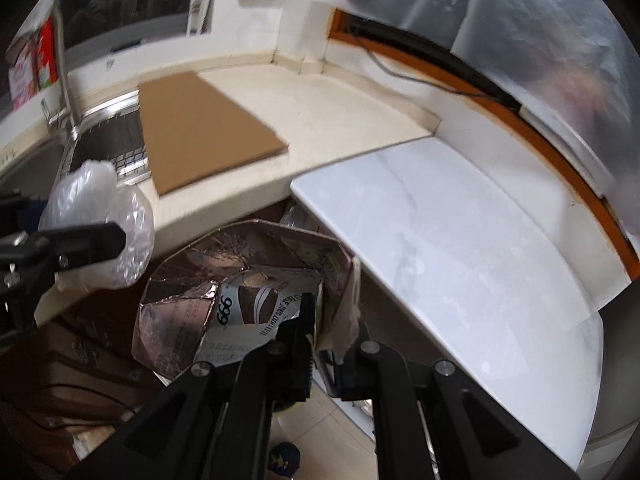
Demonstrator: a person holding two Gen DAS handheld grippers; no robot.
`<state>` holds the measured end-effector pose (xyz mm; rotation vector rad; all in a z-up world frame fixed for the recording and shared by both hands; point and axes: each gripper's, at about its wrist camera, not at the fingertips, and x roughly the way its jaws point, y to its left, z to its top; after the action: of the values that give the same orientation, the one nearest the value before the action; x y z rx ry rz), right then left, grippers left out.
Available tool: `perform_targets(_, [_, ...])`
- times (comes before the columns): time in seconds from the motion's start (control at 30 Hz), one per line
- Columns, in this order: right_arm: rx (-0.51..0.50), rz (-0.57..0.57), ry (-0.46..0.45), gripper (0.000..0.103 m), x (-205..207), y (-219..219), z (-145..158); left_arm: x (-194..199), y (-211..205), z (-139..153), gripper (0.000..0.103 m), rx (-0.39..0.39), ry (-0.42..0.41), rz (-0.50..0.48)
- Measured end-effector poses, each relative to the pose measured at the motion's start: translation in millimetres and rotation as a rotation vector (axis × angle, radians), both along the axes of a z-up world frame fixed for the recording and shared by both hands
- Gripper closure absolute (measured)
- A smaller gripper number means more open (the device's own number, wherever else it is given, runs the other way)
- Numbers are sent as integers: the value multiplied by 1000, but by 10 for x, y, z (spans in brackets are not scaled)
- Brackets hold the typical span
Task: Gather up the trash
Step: 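Carry the foil pouch and plastic bag down toward the floor bin with both tools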
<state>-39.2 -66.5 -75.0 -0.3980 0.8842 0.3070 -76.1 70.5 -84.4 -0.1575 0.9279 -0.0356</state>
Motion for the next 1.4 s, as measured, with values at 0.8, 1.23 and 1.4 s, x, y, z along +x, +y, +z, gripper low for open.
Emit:
perform_targets(0.8, [-46, -21, 255, 96, 115, -443, -1961, 115, -453, -2383, 66, -127, 326, 97])
perform_targets(1.23, [-38, -146, 308, 95, 302, -574, -3138, 816, -396, -3662, 63, -120, 401, 72])
perform_targets(1.4, [-41, -175, 327, 95, 417, -556, -3440, 953, -383, -3957, 57, -125, 428, 67])
